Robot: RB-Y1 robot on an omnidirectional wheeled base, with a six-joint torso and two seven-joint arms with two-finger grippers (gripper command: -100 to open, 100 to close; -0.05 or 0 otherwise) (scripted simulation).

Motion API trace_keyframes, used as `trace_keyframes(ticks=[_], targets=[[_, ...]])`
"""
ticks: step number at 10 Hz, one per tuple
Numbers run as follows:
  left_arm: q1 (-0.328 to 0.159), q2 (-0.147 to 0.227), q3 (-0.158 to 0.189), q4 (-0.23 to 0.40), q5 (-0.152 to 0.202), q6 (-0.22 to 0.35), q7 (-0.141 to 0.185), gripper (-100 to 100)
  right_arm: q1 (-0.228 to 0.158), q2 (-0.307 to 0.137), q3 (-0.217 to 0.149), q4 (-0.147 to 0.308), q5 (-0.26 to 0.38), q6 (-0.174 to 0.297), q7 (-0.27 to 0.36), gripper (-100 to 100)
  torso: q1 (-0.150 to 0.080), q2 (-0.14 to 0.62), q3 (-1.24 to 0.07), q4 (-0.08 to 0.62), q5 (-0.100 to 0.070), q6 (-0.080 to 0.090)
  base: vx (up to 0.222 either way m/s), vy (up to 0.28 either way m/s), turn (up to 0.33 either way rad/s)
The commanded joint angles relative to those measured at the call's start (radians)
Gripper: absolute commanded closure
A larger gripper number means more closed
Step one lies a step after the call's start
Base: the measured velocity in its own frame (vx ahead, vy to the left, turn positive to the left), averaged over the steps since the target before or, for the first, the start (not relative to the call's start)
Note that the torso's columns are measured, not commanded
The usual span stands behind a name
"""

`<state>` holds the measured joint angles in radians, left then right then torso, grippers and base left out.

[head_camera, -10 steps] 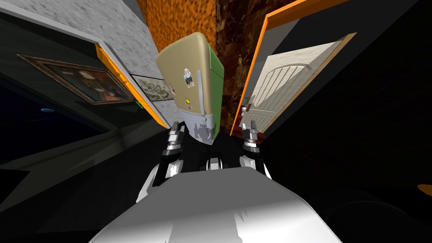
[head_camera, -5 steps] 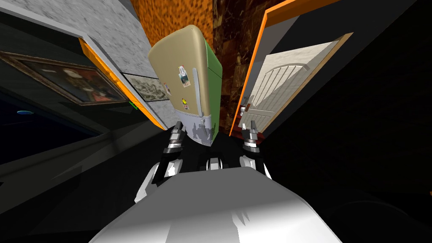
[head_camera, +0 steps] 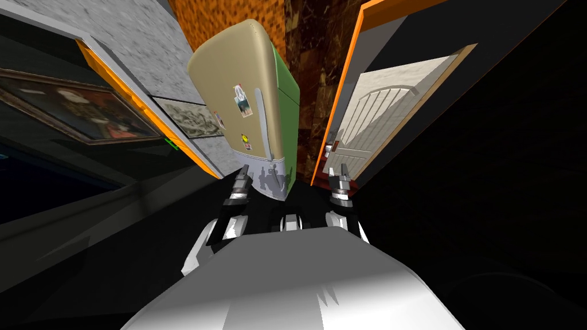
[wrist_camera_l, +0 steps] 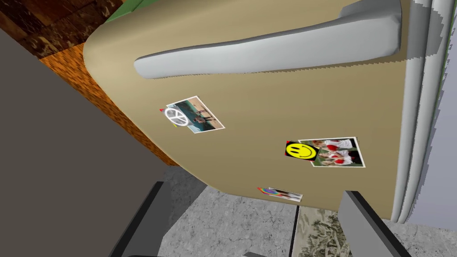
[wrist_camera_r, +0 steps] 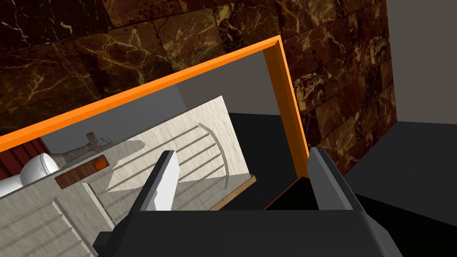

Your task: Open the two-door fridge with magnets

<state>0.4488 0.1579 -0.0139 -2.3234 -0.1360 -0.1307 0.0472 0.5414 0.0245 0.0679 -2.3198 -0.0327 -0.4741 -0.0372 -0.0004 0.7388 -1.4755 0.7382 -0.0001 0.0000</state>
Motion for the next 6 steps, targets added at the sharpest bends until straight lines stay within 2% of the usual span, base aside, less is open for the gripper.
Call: trace_keyframes(ticks=[1, 6], targets=[[-0.012, 0.011, -0.002, -0.004, -0.006, 0.060, -0.003, -100, 0.000, 0.000, 0.000, 0.000, 0.000, 0.000, 0.000, 0, 0.001, 0.000, 0.000, 0.000, 0.000, 0.000, 0.064, -0.003, -0.042], [-0.027, 0.041, -0.005, -0.014, -0.015, 0.158, -0.006, -100, 0.000, 0.000, 0.000, 0.000, 0.000, 0.000, 0.000, 0, 0.001, -0.001, -0.001, 0.000, 0.000, 0.000, 0.070, -0.013, -0.039]])
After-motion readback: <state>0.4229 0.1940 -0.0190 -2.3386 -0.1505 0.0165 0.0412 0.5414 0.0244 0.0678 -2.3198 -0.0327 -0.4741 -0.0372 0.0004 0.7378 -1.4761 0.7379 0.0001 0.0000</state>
